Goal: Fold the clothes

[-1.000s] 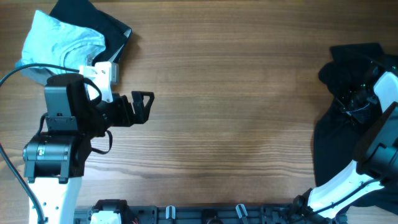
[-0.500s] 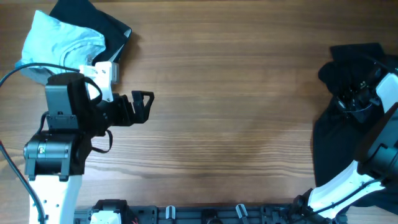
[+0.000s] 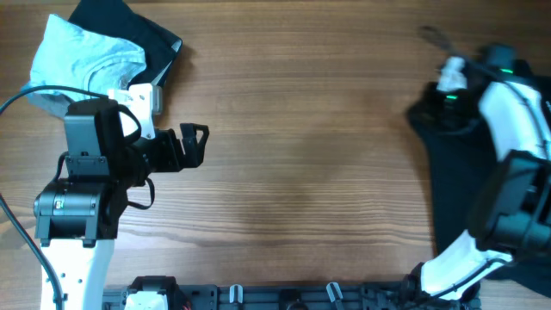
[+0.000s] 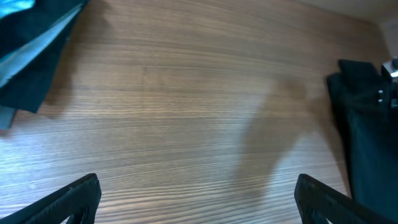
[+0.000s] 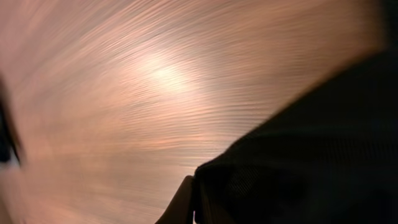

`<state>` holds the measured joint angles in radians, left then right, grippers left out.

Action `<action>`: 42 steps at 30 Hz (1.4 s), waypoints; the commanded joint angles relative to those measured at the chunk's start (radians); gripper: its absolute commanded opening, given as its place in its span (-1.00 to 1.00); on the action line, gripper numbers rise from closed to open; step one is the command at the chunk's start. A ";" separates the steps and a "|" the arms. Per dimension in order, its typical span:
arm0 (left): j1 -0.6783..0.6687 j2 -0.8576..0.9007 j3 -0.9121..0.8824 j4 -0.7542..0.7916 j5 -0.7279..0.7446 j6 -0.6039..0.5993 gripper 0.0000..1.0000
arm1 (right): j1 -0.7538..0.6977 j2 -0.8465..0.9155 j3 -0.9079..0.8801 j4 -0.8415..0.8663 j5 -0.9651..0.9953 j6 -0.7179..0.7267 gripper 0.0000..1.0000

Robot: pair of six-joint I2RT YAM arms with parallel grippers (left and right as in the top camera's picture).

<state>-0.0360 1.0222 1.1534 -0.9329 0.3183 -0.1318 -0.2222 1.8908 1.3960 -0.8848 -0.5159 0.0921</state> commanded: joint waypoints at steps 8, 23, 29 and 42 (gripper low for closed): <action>0.026 -0.008 0.016 0.031 -0.080 0.016 1.00 | 0.716 -0.018 0.018 0.118 0.192 0.024 -0.92; -0.069 0.089 0.017 0.103 -0.027 0.017 0.86 | 0.651 -0.193 0.153 -0.035 0.430 0.172 0.64; -0.260 0.312 0.016 0.138 -0.028 0.021 0.80 | 0.432 -0.322 0.153 -0.111 0.352 0.179 0.65; -0.522 0.760 0.016 0.420 -0.164 0.021 0.81 | 0.221 -0.359 0.153 -0.256 0.351 0.169 0.70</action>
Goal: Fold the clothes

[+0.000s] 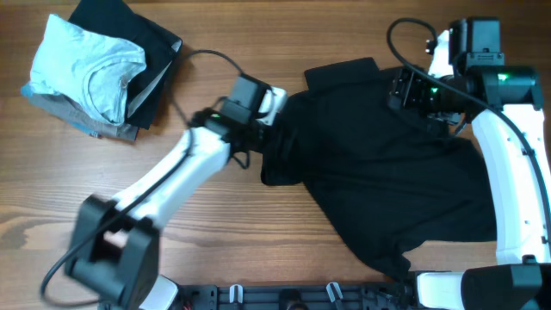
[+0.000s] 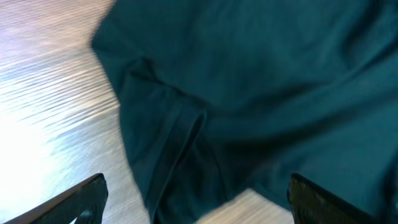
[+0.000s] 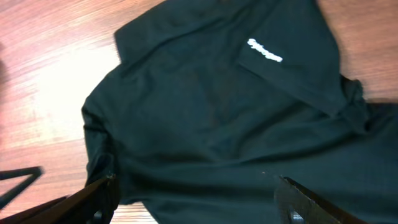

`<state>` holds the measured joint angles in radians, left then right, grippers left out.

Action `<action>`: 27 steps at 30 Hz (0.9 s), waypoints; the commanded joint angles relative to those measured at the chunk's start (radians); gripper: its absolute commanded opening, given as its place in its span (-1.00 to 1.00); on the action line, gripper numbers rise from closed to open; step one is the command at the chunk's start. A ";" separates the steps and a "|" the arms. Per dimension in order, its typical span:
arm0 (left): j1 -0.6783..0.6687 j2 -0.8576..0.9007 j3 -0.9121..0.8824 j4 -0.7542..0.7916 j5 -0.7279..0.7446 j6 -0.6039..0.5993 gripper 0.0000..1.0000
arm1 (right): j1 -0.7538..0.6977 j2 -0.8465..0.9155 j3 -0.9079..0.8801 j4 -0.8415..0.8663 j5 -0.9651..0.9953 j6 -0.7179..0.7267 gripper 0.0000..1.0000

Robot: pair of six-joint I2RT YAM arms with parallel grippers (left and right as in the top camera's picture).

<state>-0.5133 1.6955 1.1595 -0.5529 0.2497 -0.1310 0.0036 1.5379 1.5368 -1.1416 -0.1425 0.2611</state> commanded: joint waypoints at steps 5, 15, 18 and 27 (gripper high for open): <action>-0.103 0.203 0.010 0.117 -0.174 0.019 0.58 | -0.005 -0.006 0.011 0.003 -0.023 -0.001 0.75; -0.128 0.224 0.011 0.004 -0.711 -0.282 -0.49 | -0.005 -0.006 0.011 -0.003 -0.021 -0.026 0.76; -0.086 0.223 0.011 -0.080 -0.743 -0.365 -0.92 | -0.005 -0.006 0.010 -0.006 -0.003 -0.026 0.76; 0.140 0.214 0.011 -0.313 -0.743 -0.488 -0.92 | -0.005 0.029 0.008 -0.069 0.122 0.036 0.21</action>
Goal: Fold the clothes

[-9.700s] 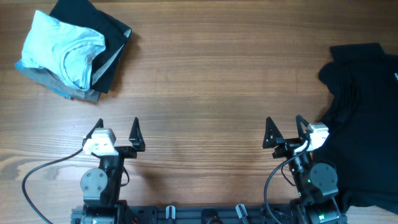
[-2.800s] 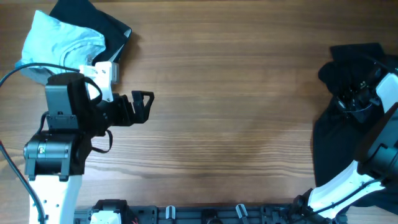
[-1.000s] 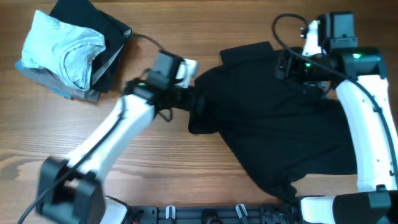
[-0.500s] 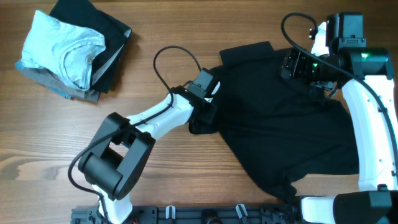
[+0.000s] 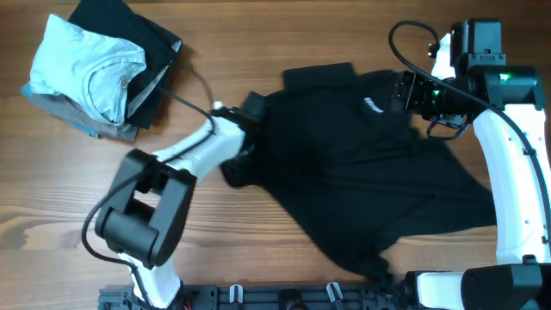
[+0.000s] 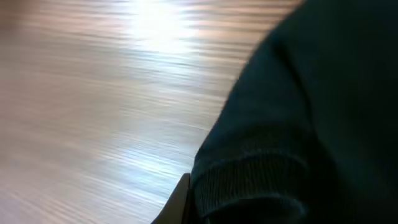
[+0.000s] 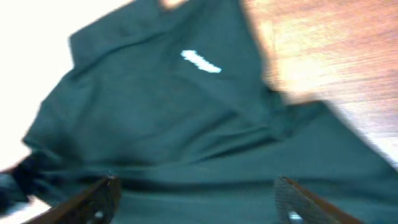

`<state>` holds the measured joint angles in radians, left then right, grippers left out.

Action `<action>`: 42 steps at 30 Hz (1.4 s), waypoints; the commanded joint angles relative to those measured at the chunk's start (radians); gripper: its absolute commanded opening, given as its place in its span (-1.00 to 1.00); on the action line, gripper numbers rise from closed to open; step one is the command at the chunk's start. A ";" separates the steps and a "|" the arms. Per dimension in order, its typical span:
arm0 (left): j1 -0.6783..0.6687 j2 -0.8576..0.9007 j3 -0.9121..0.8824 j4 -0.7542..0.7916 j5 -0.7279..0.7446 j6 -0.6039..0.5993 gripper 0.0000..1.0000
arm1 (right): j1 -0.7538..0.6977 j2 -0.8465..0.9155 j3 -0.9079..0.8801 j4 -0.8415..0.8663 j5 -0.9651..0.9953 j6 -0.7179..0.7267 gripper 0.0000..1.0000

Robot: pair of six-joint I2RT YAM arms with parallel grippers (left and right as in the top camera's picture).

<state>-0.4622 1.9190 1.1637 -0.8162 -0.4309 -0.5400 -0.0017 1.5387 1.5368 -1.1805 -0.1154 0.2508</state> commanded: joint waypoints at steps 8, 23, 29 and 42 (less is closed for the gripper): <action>0.254 -0.094 0.006 -0.152 -0.049 -0.100 -0.85 | -0.003 0.108 -0.022 -0.068 0.124 0.090 0.19; 0.203 -0.317 0.007 0.284 0.622 0.374 -0.76 | -0.003 0.225 -0.103 0.008 0.000 0.053 0.12; 0.126 -0.150 0.007 0.520 0.622 0.451 -0.92 | -0.004 0.186 -0.103 -0.030 -0.035 0.003 0.12; 0.151 0.127 0.007 0.689 0.556 0.426 -0.92 | -0.003 0.183 -0.121 -0.123 -0.034 -0.015 0.27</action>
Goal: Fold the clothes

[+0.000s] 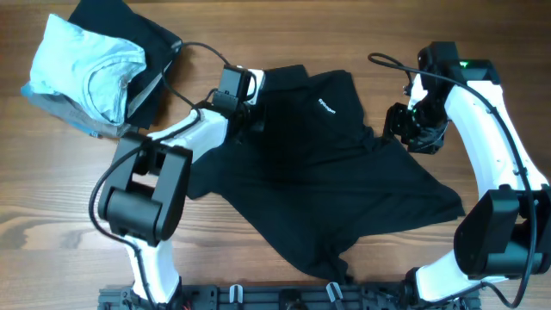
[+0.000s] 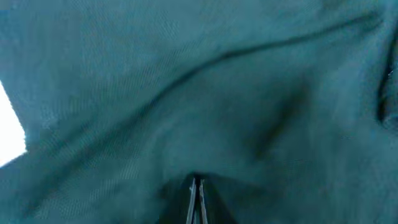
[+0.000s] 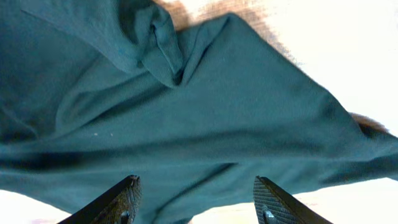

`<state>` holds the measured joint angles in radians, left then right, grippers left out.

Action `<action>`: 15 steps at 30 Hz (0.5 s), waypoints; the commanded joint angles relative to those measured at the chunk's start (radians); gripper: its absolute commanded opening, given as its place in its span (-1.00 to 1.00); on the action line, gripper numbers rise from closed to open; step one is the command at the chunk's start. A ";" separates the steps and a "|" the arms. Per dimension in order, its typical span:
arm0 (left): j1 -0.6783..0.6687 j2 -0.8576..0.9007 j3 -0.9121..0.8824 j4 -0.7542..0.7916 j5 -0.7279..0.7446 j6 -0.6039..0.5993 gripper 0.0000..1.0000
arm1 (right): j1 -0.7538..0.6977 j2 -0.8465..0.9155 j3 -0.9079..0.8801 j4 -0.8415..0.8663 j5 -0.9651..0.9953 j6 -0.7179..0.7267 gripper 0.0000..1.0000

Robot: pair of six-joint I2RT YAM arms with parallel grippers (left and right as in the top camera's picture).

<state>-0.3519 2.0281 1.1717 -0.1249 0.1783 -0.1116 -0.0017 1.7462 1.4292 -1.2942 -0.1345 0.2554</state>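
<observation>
A black shirt (image 1: 344, 172) with a small white logo (image 1: 326, 108) lies spread across the middle of the table. My left gripper (image 1: 248, 114) is at its upper left part. In the left wrist view its fingers (image 2: 196, 190) are pressed together on a fold of the dark cloth (image 2: 236, 99). My right gripper (image 1: 407, 131) hovers over the shirt's right side. In the right wrist view it (image 3: 194, 182) stands open above the cloth (image 3: 205, 112), holding nothing.
A pile of folded clothes (image 1: 95, 65), light blue on top of black and grey, sits at the table's far left corner. Bare wooden table (image 1: 482, 258) shows to the right of and below the shirt. Arm bases stand along the front edge.
The shirt has shifted to the left and lies more spread out, its logo now nearer the middle. My right gripper, still open, has moved nearer over the shirt's right side. The left stays shut on cloth.
The shirt was bunched at the right edge with my right gripper shut on it, the left arm open at the far left. Then it lay mid-table under both open grippers. Then the left was shut on its sleeve hem, and the shirt is now further left.
</observation>
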 commanded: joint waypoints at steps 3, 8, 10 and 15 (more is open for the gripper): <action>0.088 0.018 -0.001 -0.002 -0.169 -0.032 -0.92 | -0.003 -0.022 -0.049 -0.005 0.006 -0.012 0.29; 0.225 0.018 -0.001 -0.030 -0.269 -0.055 -0.92 | -0.004 -0.020 -0.146 0.042 0.034 0.044 0.34; 0.289 0.017 -0.001 -0.052 -0.242 -0.088 -0.92 | -0.004 -0.020 -0.203 0.079 0.048 0.073 0.49; 0.344 0.006 -0.001 -0.059 -0.082 -0.087 -0.92 | -0.011 -0.020 -0.339 0.169 0.120 0.169 0.61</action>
<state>-0.0391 2.0251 1.1835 -0.1600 0.0425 -0.1745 -0.0017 1.7424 1.1694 -1.1622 -0.0830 0.3328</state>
